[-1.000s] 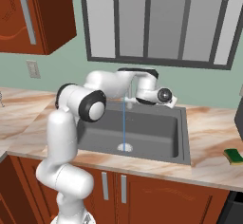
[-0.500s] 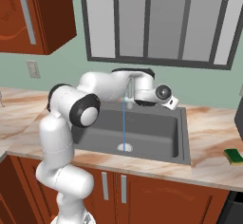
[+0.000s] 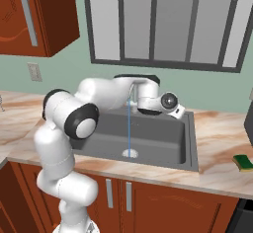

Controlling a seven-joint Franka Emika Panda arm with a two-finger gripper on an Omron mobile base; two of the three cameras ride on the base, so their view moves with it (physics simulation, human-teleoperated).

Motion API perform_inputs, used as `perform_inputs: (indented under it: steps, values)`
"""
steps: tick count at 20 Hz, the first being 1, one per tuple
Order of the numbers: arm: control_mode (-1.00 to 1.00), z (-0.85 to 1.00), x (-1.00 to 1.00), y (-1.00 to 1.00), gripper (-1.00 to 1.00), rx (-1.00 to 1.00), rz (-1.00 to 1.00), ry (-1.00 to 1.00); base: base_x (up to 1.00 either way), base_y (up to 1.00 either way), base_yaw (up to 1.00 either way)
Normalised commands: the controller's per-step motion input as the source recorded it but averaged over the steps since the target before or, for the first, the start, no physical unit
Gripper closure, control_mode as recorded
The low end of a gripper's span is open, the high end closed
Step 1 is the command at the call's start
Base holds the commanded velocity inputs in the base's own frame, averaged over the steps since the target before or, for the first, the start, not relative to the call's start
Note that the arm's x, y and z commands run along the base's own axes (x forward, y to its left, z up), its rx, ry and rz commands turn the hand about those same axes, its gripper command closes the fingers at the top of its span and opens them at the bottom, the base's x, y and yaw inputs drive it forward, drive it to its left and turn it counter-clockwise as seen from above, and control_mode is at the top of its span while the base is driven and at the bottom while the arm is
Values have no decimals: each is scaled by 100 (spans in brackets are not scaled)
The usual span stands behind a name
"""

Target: Soak the sponge with water for a few seconds and then drop it inside the sink.

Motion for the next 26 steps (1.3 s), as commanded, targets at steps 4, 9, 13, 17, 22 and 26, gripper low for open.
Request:
perform_inputs:
  steps: [4,9,13,17,22,26]
  values:
    - [-100,10,-28,0,-100,0,1,0,0,0,0]
    - [-100,13,-45,0,-100,0,0,0,0,0,0]
    - [-100,13,-57,0,-100,0,0,0,0,0,0]
    - [-100,17,-50,0,-100,0,0,0,0,0,0]
    - [-100,17,-29,7,-100,-4,0,4,0,0,0]
    - [-100,13,-17,0,-100,-7,0,12,0,0,0]
